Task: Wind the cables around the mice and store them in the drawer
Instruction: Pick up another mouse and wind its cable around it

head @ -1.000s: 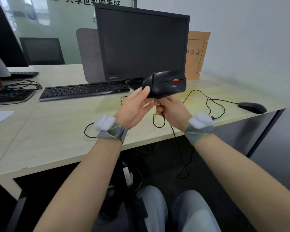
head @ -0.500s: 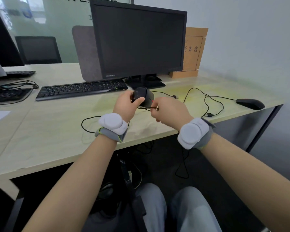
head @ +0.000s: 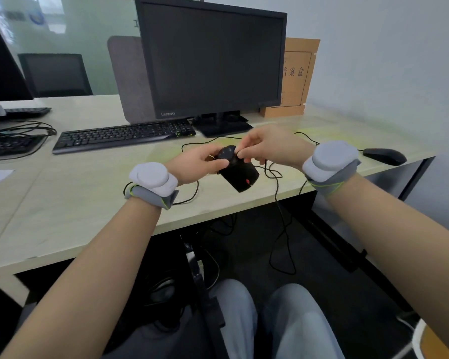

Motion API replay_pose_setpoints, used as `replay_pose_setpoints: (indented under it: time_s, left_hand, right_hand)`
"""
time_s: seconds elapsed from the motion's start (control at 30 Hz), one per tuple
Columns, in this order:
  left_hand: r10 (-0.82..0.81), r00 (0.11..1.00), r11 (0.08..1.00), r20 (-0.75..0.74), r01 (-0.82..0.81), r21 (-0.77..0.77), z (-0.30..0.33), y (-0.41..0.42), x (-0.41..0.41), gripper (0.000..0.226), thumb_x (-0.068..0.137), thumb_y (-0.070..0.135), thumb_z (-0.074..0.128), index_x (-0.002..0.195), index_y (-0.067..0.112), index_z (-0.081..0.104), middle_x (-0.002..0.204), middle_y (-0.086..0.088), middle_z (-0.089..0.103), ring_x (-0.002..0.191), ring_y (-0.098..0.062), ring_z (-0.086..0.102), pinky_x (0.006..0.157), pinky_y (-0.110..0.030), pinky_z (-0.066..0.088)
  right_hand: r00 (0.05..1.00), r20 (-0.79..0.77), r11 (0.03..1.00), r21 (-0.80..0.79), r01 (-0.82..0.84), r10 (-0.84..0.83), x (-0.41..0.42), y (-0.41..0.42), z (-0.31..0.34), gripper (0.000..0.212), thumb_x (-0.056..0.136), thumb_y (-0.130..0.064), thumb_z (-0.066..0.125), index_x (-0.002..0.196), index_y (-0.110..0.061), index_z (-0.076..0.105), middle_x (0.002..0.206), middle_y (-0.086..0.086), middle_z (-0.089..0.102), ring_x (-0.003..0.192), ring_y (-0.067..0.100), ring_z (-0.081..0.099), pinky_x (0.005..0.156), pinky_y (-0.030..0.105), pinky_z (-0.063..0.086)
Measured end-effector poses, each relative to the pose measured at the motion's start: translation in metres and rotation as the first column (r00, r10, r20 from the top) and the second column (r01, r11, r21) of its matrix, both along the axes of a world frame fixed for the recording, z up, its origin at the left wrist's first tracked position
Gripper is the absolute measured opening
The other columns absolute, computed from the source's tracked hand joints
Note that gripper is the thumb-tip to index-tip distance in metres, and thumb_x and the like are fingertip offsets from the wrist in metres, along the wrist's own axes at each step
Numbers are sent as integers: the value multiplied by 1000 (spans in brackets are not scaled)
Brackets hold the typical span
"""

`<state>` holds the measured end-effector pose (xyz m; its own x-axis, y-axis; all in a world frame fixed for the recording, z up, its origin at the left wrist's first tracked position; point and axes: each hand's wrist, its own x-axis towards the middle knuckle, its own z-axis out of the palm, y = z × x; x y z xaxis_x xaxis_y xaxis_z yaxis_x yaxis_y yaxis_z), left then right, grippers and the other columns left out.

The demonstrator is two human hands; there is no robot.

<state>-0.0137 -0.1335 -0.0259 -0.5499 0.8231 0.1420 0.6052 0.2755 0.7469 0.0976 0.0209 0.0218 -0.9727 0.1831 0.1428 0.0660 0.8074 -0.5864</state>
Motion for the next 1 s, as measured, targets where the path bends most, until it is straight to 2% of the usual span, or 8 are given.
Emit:
replay_pose_setpoints:
  time_s: [0.17,0.27,0.33,0.5,0.6,0.73,0.83,1.0]
  left_hand:
    - [-235,875,971,424,197,133,-6,-8,5,28,96,8,43,120,14,54,107,-2,59,97,-11,57,87,-19,52]
    - [-352,702,929,619,182,321,-7,-11,7,30,86,14,47,115,15,56,96,2,63,85,-9,59,75,-20,55]
    - [-415,617,897,669,155,414,-10,-10,11,29,80,20,47,107,14,57,89,2,65,78,-9,62,72,-24,55]
    - [-526,537,811,660,81,580,-20,2,17,31,91,22,39,87,20,69,80,7,70,72,-6,66,71,-24,56]
    - [-539,522,768,661,-18,640,-26,10,19,48,99,19,32,76,21,74,75,8,70,69,-6,66,70,-23,56]
    - [-470,554,681,687,-267,681,-28,18,18,30,99,20,39,88,13,66,77,3,70,78,-13,62,70,-19,55]
    - [-362,550,576,753,-503,645,-25,21,10,15,97,19,46,90,15,59,82,4,64,77,-9,54,66,-13,50]
    - [-53,653,617,756,-573,539,-36,22,4,12,94,18,52,83,18,58,79,1,55,70,-6,48,63,-10,45]
  right_hand:
    - [991,-66,993,13,-114,115,0,8,5,17,79,-22,72,72,-26,57,69,-12,57,53,-5,50,53,5,38]
    - [975,-97,912,-347,-220,199,-1,19,-2,16,88,-7,59,77,-18,56,66,0,49,51,8,42,53,20,31]
    - [966,-140,790,-556,-258,218,-3,18,-9,19,91,-3,51,79,-16,58,67,0,50,47,5,43,51,17,31]
    - [958,-277,734,-635,-241,75,-9,10,-29,26,95,-4,43,83,-19,60,72,-14,66,69,-1,61,68,13,49]
    - [975,-208,885,-464,-23,-84,-12,7,-54,39,94,4,40,77,-30,46,76,-16,52,72,-6,48,83,17,46]
    - [967,-221,945,-323,53,-130,-22,-14,-65,22,94,-4,40,77,-11,53,43,-10,56,38,4,51,48,20,44]
    - [999,-39,993,-118,19,-23,-18,-22,-80,20,95,-20,43,111,-27,52,61,-7,64,49,9,59,53,19,47]
    - [997,54,963,265,39,-56,-10,-39,-84,24,94,-29,40,112,-29,56,68,-5,68,64,16,65,69,31,53]
